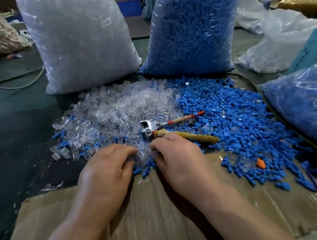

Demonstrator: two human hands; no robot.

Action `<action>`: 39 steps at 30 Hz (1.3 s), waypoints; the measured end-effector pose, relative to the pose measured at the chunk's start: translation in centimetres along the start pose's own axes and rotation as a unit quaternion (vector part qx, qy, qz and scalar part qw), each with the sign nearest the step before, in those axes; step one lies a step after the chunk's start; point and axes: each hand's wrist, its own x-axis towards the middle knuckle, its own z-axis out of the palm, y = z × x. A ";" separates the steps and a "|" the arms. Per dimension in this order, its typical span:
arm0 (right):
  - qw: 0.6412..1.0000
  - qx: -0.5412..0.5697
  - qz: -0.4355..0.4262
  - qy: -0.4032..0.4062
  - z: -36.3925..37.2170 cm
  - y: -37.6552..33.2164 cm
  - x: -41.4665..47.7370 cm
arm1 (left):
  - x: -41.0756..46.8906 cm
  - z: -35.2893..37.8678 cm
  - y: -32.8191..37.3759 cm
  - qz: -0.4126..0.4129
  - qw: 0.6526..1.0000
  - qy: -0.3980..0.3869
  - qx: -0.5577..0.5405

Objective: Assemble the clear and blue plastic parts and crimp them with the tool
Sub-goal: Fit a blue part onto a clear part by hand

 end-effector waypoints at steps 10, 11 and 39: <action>0.995 0.089 0.047 0.023 -0.2 0.2 0.7 | 0.1 -0.1 -0.6 -0.014 0.992 0.082 -0.097; 0.993 0.098 0.059 0.025 -0.3 0.3 0.7 | 0.0 -0.2 -0.6 -0.018 0.992 0.078 -0.100; 0.974 0.206 -0.049 0.078 -0.4 -1.7 0.2 | -0.5 0.7 0.9 -0.146 0.915 0.111 -0.359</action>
